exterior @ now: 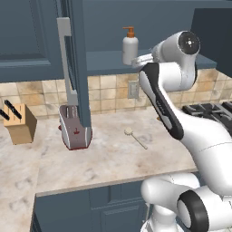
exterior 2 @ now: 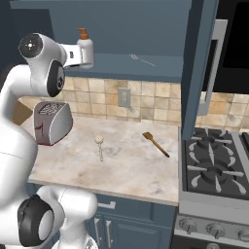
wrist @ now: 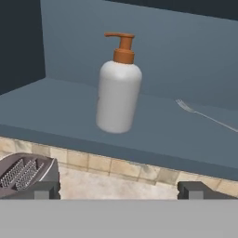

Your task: Pick the dish brush and soap dispenser from the cabinet and place them on the counter.

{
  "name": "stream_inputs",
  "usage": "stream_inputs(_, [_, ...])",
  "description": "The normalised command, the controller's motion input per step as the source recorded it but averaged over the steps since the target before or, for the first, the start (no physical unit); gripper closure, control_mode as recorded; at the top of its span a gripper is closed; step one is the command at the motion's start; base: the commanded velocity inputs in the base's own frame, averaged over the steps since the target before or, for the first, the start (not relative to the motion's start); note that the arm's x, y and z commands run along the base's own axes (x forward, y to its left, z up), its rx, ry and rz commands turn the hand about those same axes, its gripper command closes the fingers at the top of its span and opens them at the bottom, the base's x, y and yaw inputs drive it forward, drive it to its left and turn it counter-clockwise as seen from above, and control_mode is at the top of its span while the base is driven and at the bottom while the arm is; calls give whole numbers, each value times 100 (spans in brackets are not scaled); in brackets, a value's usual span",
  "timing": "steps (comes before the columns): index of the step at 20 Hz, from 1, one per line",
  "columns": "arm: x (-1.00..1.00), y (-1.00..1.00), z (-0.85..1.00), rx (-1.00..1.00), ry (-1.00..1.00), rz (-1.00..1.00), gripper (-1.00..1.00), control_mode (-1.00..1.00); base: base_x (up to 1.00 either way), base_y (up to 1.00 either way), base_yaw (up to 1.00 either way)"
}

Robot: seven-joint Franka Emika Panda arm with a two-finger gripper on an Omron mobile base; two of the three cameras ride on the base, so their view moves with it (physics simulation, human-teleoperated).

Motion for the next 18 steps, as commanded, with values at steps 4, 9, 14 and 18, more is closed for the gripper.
stream_inputs(4, [11,0,-5,7,-2,0,-100,-100,0,0,0])
stream_inputs(9, [22,5,-7,5,0,0,-100,-100,0,0,0])
stream_inputs(14, [43,0,-1,7,0,2,-100,-100,0,0,0])
stream_inputs(18, [40,0,0,4,0,2,-100,-100,0,0,0])
